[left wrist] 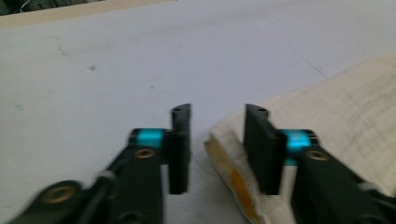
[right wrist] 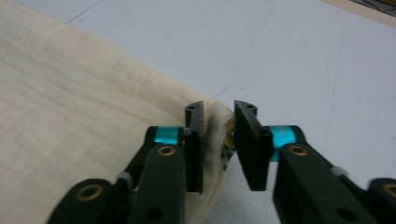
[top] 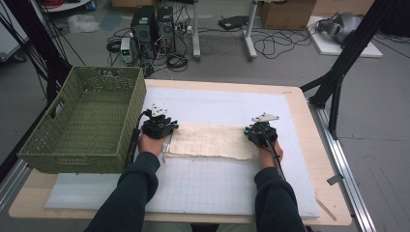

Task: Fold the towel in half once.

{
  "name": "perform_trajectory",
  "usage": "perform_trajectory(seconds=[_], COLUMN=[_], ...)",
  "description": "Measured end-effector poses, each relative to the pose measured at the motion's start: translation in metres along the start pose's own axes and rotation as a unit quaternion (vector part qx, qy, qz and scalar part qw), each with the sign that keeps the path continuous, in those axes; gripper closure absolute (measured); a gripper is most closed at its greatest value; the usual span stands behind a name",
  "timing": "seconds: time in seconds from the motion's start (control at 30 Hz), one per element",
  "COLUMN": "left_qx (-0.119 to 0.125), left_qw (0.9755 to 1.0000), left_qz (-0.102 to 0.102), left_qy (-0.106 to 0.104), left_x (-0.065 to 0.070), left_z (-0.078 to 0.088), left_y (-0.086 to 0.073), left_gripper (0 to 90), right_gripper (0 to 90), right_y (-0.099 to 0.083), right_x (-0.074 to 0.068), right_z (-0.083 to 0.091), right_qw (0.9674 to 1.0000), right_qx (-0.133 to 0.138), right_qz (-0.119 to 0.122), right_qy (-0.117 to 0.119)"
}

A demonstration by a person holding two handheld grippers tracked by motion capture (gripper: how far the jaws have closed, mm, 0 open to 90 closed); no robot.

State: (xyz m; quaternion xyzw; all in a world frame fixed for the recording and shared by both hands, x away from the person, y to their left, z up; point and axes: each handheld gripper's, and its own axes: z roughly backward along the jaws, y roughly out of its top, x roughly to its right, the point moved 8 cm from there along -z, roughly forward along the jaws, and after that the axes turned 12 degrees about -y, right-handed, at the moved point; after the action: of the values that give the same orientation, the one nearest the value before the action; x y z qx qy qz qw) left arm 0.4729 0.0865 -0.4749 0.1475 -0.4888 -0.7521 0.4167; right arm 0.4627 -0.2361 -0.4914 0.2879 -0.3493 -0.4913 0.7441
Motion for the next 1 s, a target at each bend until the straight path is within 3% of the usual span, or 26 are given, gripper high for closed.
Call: perform_trajectory(seconds=[0.17, 0.27, 0.37, 0.47, 0.6, 0.77, 0.87, 1.0], left_qx=[0.028, 0.035, 0.012, 0.024, 0.029, 0.014, -0.005, -0.026], left_qw=[0.9996, 0.9991, 0.9989, 0.9979, 0.9966, 0.9964, 0.9968, 0.9971], left_qz=[0.002, 0.007, -0.002, -0.025, -0.028, -0.024, -0.014, -0.012], left_qy=[-0.009, -0.023, -0.046, -0.055, -0.072, -0.081, -0.078, -0.071], left_x=[0.002, 0.006, 0.016, 0.027, 0.033, 0.036, 0.035, 0.037], left_z=[0.017, 0.025, 0.028, 0.033, 0.039, 0.043, 0.044, 0.044], left_y=[0.008, 0.003, -0.003, -0.002, -0.008, -0.02, -0.03, -0.036], left_gripper=[48.9, 48.6, 46.5, 47.6, 51.1, 56.7, 56.5, 52.0], right_gripper=[54.6, 53.3, 53.0, 52.4, 54.1, 58.5, 59.7, 60.3], right_y=[0.009, 0.009, 0.004, -0.009, -0.021, -0.039, -0.052, -0.055], right_x=[0.013, 0.015, 0.009, 0.005, -0.001, -0.021, -0.026, -0.016], right_z=[0.016, 0.026, 0.039, 0.051, 0.067, 0.075, 0.069, 0.067], right_qw=[0.9986, 0.9972, 0.9968, 0.997, 0.9942, 0.9907, 0.9915, 0.9944], right_qx=[0.03, 0.037, 0.043, 0.037, 0.042, 0.02, -0.012, -0.022], right_qz=[-0.043, -0.057, -0.037, -0.008, -0.009, 0.027, 0.047, 0.034], right_qy=[0.011, 0.032, 0.057, 0.068, 0.099, 0.132, 0.12, 0.098])
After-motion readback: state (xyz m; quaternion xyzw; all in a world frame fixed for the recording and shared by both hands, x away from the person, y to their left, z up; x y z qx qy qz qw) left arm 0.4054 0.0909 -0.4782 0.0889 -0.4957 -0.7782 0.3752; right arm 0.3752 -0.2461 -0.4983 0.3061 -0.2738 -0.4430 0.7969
